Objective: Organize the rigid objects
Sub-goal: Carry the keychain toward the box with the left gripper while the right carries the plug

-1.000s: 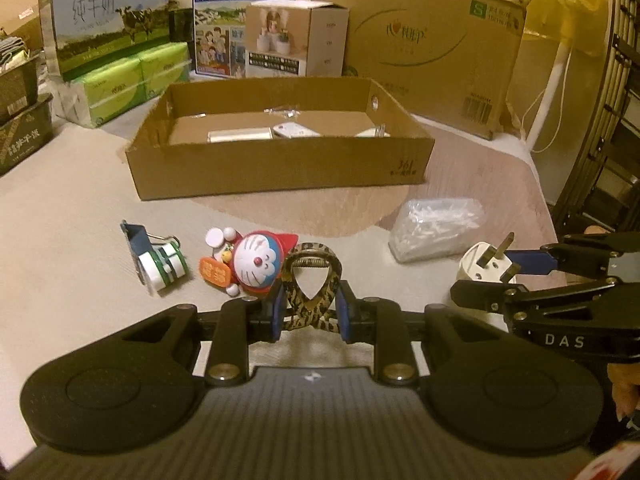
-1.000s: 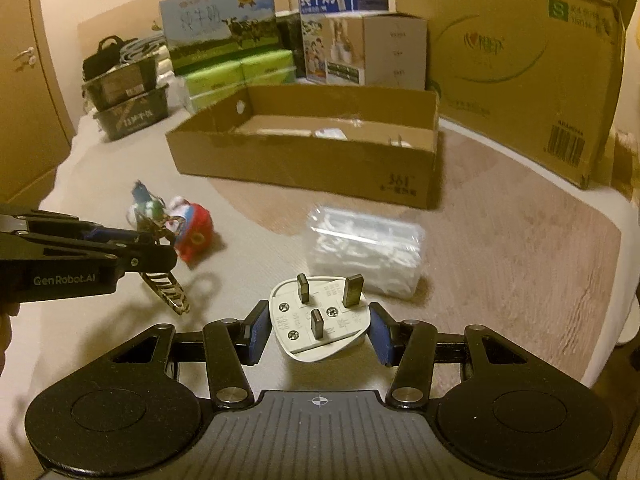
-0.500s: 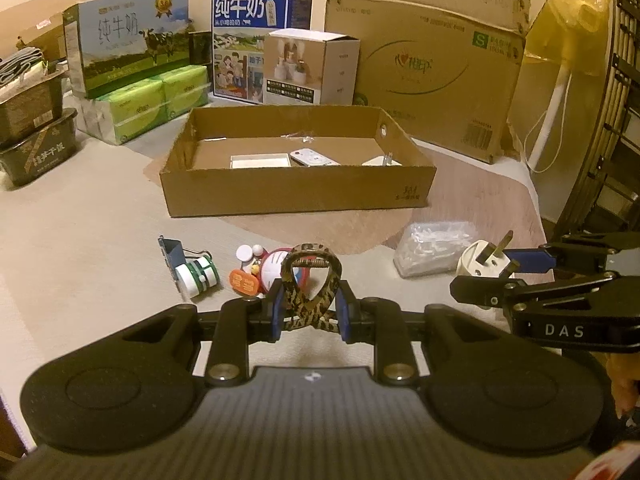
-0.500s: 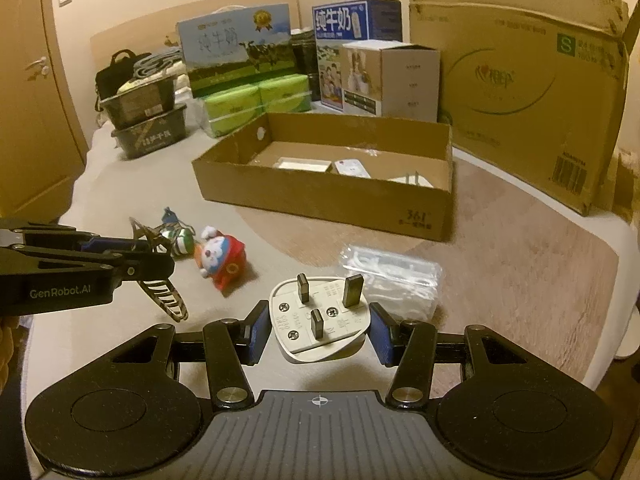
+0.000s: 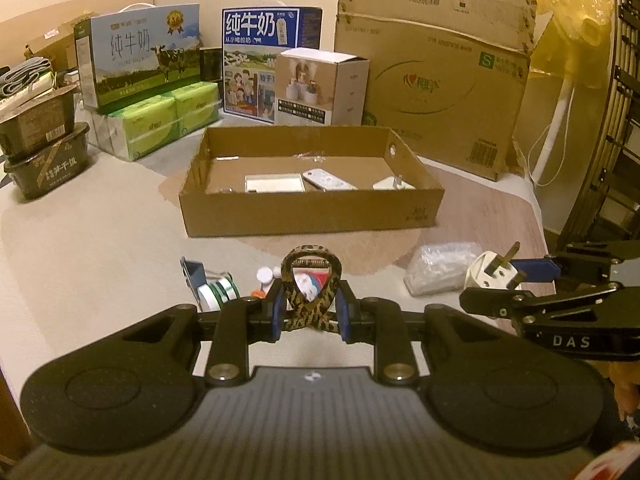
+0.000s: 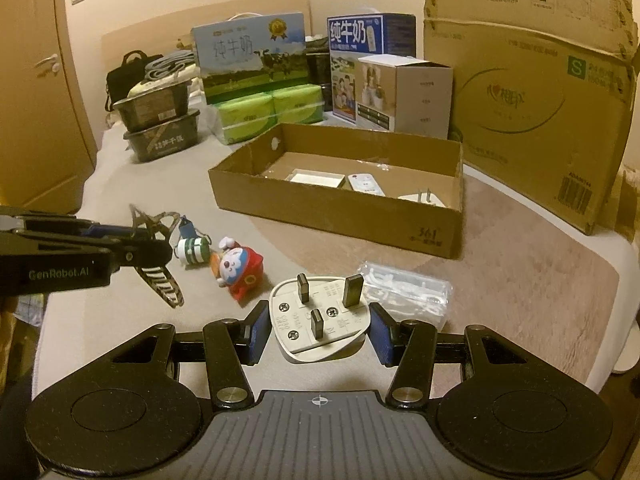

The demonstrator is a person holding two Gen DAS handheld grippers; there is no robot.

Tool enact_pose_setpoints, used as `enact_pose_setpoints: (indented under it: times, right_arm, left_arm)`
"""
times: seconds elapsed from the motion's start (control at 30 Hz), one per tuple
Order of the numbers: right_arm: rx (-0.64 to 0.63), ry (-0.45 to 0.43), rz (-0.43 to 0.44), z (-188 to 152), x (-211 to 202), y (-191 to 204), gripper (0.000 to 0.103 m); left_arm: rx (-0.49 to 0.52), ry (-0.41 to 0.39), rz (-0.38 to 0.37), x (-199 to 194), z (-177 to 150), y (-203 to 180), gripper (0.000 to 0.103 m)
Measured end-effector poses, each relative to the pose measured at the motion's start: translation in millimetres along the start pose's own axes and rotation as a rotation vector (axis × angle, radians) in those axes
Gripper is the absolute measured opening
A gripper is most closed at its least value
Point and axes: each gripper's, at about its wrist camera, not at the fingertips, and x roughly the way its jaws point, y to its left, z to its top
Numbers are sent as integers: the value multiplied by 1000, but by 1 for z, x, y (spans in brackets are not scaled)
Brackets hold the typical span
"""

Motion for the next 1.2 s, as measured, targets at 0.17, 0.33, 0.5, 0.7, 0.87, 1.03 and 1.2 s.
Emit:
enact_pose_setpoints:
  times: [0.17,0.33,0.5,0.7,0.87,1.03,1.2]
  right_arm:
    - [21,-12,-3,16,4,-11,51]
    - [26,-27,-4,41,15,-25,51]
    - [20,-38,-14,69,34,-42,51]
    - [11,-45,-21,99,59,-63,51]
    - [15,-42,-24,120,84,-83,51]
    - [25,-35,-37,136,110,-101,51]
    - [44,-19,-49,149,139,-115,51]
  left_arm:
    - [12,-15,-6,10,22,8,23]
    - [43,-30,-13,27,50,14,23]
    - [61,-36,-21,52,78,23,23]
    - [53,-24,-40,91,106,39,23]
    - [53,-3,-32,125,122,56,23]
    - [58,9,-17,154,137,73,23]
    - [57,17,-10,178,149,85,23]
